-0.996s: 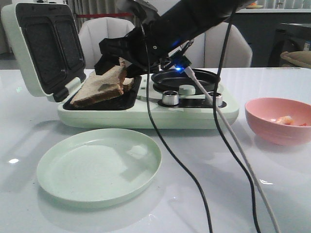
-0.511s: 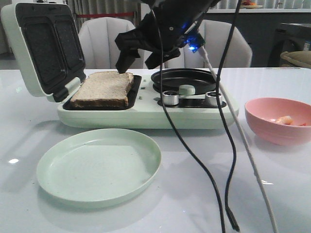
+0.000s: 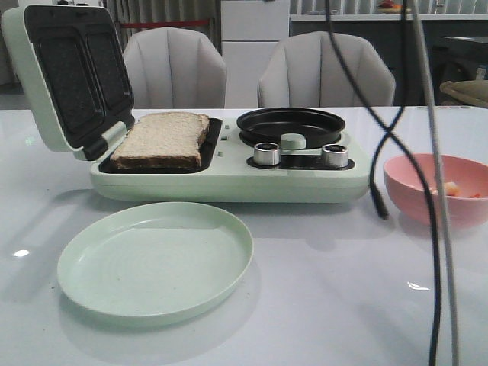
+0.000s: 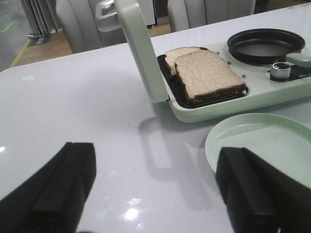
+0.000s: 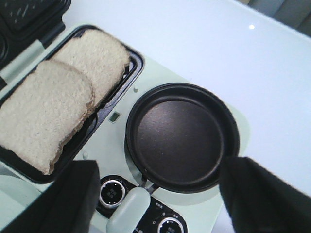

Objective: Make breakfast with bread and shrimp

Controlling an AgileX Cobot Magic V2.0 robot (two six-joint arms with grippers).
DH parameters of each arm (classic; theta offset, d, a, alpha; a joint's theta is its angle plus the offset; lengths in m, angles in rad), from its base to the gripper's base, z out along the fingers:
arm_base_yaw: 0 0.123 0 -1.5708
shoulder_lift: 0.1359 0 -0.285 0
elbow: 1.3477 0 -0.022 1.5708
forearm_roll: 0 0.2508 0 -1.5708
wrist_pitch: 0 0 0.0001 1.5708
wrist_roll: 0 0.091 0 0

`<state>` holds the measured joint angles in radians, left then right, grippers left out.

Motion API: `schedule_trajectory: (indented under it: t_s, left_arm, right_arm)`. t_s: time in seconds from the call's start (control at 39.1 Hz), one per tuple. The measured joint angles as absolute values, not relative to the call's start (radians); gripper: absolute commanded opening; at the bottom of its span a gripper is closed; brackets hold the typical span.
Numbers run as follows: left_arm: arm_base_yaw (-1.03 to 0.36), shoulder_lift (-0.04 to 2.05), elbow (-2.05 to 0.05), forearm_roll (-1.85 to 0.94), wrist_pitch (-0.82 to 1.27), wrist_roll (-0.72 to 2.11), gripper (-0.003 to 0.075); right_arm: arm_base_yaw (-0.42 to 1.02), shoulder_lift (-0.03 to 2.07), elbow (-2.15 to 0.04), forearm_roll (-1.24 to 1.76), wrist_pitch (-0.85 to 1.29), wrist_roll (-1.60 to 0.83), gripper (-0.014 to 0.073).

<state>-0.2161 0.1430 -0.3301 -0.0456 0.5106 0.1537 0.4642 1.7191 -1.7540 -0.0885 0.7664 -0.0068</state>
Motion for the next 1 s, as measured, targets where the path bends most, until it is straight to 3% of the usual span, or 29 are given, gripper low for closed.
schedule_trajectory:
  t_s: [0.26, 0.64, 1.0]
  left_arm:
    - [-0.216, 0.143, -0.330, -0.046, 0.511, 0.154, 0.0564]
    - [-0.216, 0.143, -0.330, -0.046, 0.511, 0.154, 0.0564]
    - [-0.216, 0.143, -0.330, -0.046, 0.511, 0.154, 0.0564]
  right_arm:
    - [0.464, 1.453, -1.531, -0.110, 0.678, 0.053, 0.0605]
    - [0.464, 1.007, -0.989, -0.112, 0.384, 0.057, 0.0605]
    - [0.464, 0.616, -0.653, -0.112, 0.326, 0.059, 0.0605]
